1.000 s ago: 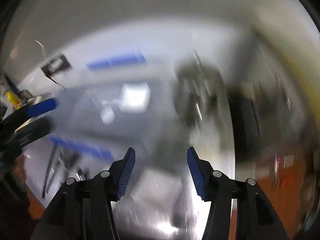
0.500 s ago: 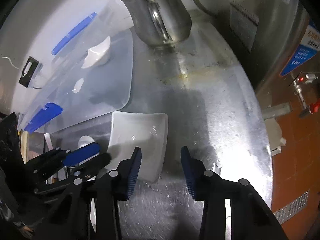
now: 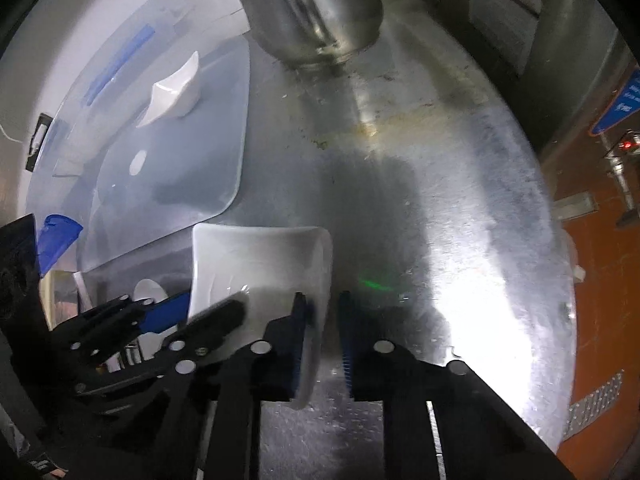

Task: Organize utensils
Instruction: 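Lower the second dish into the clear box and open the right tool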

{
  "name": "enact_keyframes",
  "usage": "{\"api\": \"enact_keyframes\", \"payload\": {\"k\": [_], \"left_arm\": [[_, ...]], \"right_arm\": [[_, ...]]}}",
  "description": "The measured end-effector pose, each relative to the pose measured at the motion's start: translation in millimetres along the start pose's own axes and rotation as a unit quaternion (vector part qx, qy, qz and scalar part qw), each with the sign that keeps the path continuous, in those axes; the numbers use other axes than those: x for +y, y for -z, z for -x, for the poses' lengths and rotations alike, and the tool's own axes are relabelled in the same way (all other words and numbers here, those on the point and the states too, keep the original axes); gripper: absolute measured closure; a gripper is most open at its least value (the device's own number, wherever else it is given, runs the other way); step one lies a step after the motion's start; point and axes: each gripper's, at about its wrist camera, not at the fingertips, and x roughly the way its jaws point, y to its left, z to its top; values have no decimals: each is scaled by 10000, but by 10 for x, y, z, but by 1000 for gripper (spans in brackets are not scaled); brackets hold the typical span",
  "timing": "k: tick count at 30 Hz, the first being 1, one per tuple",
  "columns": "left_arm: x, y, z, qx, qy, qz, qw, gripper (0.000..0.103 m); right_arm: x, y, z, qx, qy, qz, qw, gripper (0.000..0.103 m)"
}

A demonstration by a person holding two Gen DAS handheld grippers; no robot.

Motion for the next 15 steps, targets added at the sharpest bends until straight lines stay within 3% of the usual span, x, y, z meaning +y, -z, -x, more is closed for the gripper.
{"api": "enact_keyframes", "payload": {"k": [3, 9, 15], "left_arm": [[-53, -20, -41, -35, 47, 9, 10000, 89], [-173, 35, 59, -94, 107, -112, 9998, 93], [-437, 21, 698, -884, 238, -520, 9944, 93]], "right_arm": [[23, 14, -14, -21, 5, 35, 10000, 90], [-43, 114, 124, -133, 71, -133, 9998, 92], [106, 295, 939, -978, -52, 64, 9952, 95]]}}
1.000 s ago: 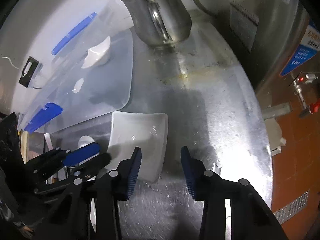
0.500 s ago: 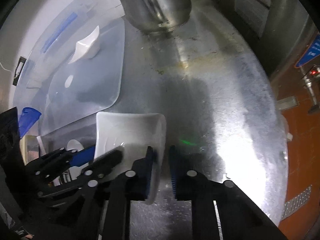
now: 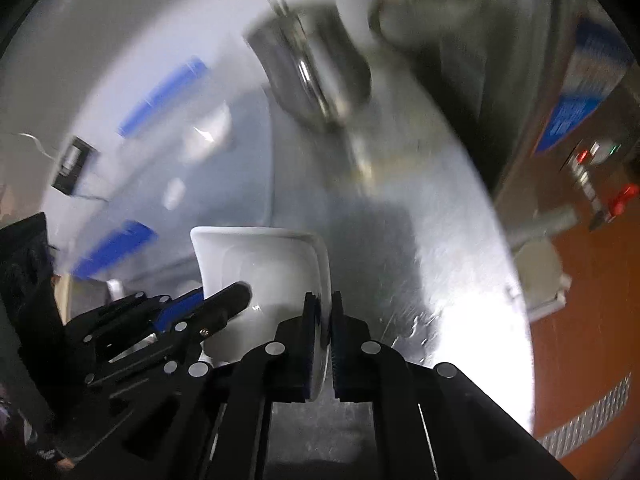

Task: Organize utensils
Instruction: 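Lower the second dish into the clear box and open the right tool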

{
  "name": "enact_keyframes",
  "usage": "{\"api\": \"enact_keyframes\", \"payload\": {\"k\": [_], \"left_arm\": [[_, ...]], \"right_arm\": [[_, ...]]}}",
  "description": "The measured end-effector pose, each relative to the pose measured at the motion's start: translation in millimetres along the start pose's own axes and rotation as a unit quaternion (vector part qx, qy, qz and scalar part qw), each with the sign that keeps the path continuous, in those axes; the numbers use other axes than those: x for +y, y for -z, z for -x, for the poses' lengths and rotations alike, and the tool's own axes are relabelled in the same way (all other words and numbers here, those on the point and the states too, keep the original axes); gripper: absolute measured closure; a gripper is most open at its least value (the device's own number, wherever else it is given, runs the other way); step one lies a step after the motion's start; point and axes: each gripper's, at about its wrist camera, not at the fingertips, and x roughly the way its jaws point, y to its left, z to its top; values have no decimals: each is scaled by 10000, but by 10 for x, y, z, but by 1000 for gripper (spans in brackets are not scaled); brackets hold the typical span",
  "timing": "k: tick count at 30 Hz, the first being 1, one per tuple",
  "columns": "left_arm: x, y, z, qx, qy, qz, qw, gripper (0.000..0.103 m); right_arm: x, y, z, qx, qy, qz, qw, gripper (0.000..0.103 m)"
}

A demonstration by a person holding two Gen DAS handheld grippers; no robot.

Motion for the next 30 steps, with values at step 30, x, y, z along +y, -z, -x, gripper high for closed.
{"api": "enact_keyframes", "payload": {"k": [30], "left_arm": [[2515, -1509, -760, 1320, -261, 1664, 9768, 92]], "right_arm": [[1827, -2094, -2095, 1404, 1009, 1590, 9720, 93]]}}
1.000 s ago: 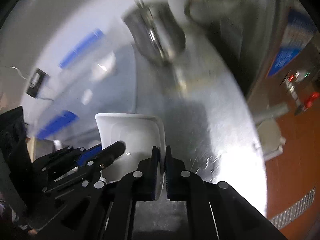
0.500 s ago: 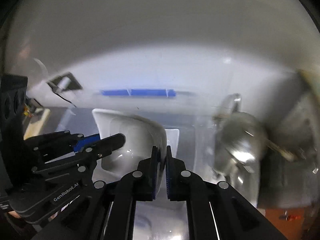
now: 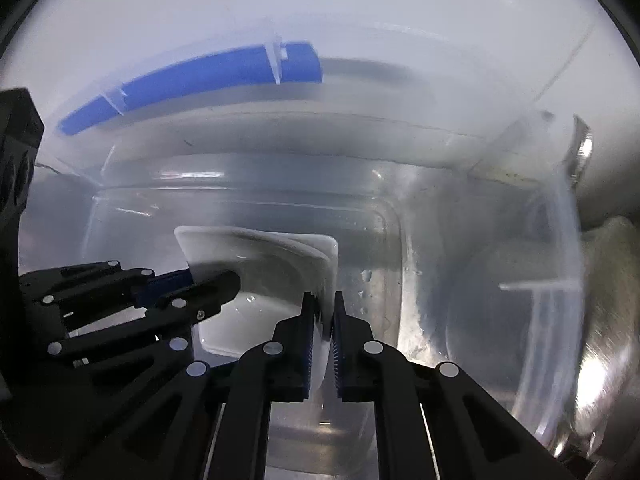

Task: Organize utensils
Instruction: 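Lower the second dish into the clear box and open the right tool, then grasp the white rice paddle by its handle end with the right tool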

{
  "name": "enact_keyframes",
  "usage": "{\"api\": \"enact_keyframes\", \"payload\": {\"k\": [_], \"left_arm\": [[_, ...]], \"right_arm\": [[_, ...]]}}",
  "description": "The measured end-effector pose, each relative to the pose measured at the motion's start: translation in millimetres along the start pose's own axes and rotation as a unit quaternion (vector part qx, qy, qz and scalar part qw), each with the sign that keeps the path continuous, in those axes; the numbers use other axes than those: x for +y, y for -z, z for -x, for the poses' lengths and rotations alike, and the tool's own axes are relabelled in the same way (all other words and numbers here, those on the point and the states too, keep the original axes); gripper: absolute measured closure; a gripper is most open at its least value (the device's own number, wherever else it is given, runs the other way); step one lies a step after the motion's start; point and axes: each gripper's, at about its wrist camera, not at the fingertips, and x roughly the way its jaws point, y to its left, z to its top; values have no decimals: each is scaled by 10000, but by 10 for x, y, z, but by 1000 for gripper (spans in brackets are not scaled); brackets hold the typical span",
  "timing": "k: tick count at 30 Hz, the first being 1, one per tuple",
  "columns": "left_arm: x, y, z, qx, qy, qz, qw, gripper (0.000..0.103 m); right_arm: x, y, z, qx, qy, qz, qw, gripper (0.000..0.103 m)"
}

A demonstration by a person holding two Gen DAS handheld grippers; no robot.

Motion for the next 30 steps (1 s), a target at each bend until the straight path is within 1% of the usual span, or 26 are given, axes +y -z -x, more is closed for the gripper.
{"api": "enact_keyframes", "payload": {"k": [3, 5, 6, 7, 8, 9, 10, 11, 12, 13, 14, 15, 16, 17, 18, 19, 20, 21, 22, 23, 24, 25, 26, 27, 28, 30], "left_arm": [[24, -1, -64, 58, 53, 97, 9999, 92], [35, 24, -36, 10, 103, 102, 9999, 92], [62, 63, 24, -34, 70, 78, 9999, 92], [81, 39, 62, -98, 37, 68, 9999, 92], [57, 68, 180, -210, -41, 44, 9998, 91], [19, 113, 326, -403, -184, -23, 9990, 87], [-27, 152, 463, -578, -206, -101, 9981, 84], [-66, 222, 601, -781, -187, -187, 9966, 82], [-121, 325, 817, -1054, -173, -293, 9938, 81], [-167, 448, 1021, -1296, -153, -359, 9908, 80], [-203, 579, 1204, -1506, -99, -408, 9877, 80], [-251, 783, 1432, -1722, 6, -500, 9838, 75], [-279, 919, 1586, -1825, 92, -562, 9816, 64], [-297, 1126, 1732, -1959, 232, -613, 9784, 57], [-288, 1287, 1810, -2055, 348, -631, 9760, 49], [-281, 1539, 1911, -2145, 514, -646, 9732, 48], [-266, 1764, 1965, -2184, 654, -625, 9717, 49], [-255, 1992, 1984, -2190, 816, -625, 9703, 48], [-252, 2161, 1980, -2158, 916, -640, 9700, 48], [-245, 2308, 1944, -2117, 967, -652, 9704, 48], [-248, 2514, 1870, -2022, 1001, -642, 9721, 45], [-232, 2626, 1813, -1923, 1051, -611, 9738, 43], [-198, 2719, 1736, -1776, 1130, -545, 9761, 43], [-181, 2845, 1607, -1547, 1278, -423, 9788, 43], [-145, 2894, 1501, -1375, 1418, -312, 9798, 43], [-112, 2944, 1367, -1166, 1523, -97, 9814, 43]], "right_arm": [[18, 9, -49, 46, 44, 37, 10000, 92], [37, 30, -63, 84, 51, 78, 9999, 90], [60, 39, -57, 94, 63, 86, 9999, 90], [64, 75, 30, 15, 92, 98, 9999, 90], [119, 15, 59, -87, 112, 127, 9998, 90], [146, 75, 179, -257, 142, 197, 9994, 90], [178, 168, 404, -542, 190, 303, 9979, 82], [201, 258, 587, -775, 180, 372, 9961, 77], [234, 427, 861, -1110, 112, 476, 9926, 71], [248, 568, 1027, -1308, 35, 545, 9899, 71], [279, 813, 1247, -1512, -136, 663, 9862, 71], [311, 1026, 1387, -1600, -304, 779, 9836, 65], [337, 1201, 1469, -1652, -422, 861, 9816, 58], [389, 1497, 1546, -1678, -558, 993, 9792, 54], [437, 1731, 1547, -1612, -630, 1089, 9789, 53], [472, 1923, 1493, -1501, -705, 1126, 9797, 53], [493, 2125, 1402, -1299, -789, 1160, 9816, 53], [547, 2303, 1275, -1046, -848, 1200, 9836, 53], [616, 2536, 1073, -685, -900, 1225, 9860, 53], [652, 2662, 917, -461, -880, 1217, 9876, 53], [693, 2789, 765, -236, -827, 1194, 9891, 53], [710, 2909, 582, 13, -782, 1099, 9909, 53], [732, 3026, 432, 241, -767, 957, 9922, 53], [735, 3050, 358, 333, -779, 889, 9924, 53], [757, 3144, 254, 468, -757, 770, 9930, 53], [782, 3231, 98, 655, -767, 656, 9927, 53]]}}
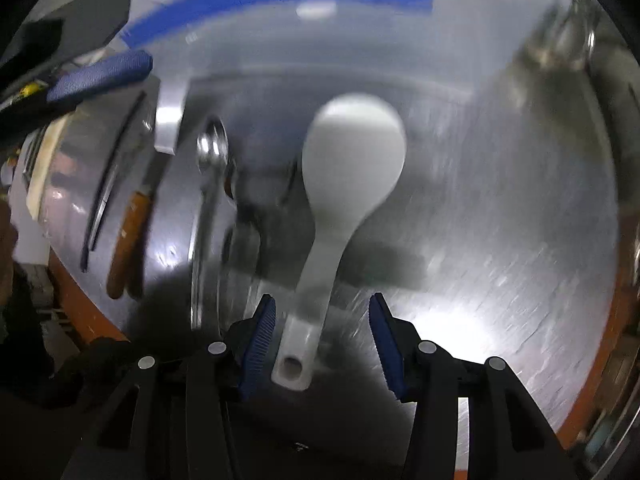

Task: Organize utensils
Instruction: 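Grasp the white rice paddle by its handle end with the right tool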

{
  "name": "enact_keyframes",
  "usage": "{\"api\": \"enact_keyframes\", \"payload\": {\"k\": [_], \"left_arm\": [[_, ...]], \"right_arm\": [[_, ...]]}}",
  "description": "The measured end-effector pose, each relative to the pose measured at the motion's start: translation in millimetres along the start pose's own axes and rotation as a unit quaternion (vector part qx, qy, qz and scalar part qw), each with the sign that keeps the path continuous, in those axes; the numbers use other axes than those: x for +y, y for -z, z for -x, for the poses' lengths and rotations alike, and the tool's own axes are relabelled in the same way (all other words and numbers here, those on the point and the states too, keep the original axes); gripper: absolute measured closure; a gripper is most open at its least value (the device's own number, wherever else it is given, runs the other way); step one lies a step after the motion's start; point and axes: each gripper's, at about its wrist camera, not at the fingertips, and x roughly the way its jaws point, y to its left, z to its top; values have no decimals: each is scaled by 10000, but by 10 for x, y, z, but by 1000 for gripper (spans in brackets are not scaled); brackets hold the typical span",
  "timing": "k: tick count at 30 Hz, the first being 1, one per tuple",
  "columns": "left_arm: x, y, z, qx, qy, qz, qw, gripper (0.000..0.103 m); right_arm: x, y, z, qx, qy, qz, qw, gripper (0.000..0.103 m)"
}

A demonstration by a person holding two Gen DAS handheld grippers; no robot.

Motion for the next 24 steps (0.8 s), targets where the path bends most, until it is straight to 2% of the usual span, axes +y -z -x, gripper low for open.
{"api": "enact_keyframes", "payload": {"k": [3, 4, 6, 7, 10, 12, 15, 18, 22, 24], "left_arm": [[209, 86, -172, 171, 15, 533, 9984, 43], [247, 109, -202, 180, 53, 637, 9978, 43], [304, 158, -237, 225, 180, 792, 9964, 43], [293, 170, -252, 249, 183, 820, 9962, 43], [259, 246, -397, 466, 250, 893, 9946, 43], [219, 277, -516, 684, 503, 945, 9919, 43], [127, 344, -705, 1013, 963, 1125, 9838, 43], [20, 397, -986, 1416, 1408, 1430, 9694, 43], [-47, 509, -1278, 1857, 1631, 1832, 9515, 42], [-80, 575, -1378, 2019, 1605, 1881, 9477, 43]], "right_arm": [[50, 30, -227, 238, 218, -85, 9994, 53], [64, 36, -278, 295, 183, -92, 9994, 57], [73, 60, -313, 253, 90, -144, 9995, 73], [45, 61, -318, 244, -95, -236, 9994, 79], [-162, 129, -236, 159, -460, -630, 9968, 79], [-295, 166, -174, 81, -802, -905, 9926, 79], [-521, 254, -43, 0, -1589, -1355, 9780, 79], [-705, 348, 37, -48, -2209, -1718, 9600, 79], [-865, 460, 43, -24, -2542, -1946, 9474, 80], [-824, 486, -30, -29, -2535, -1968, 9471, 82]]}}
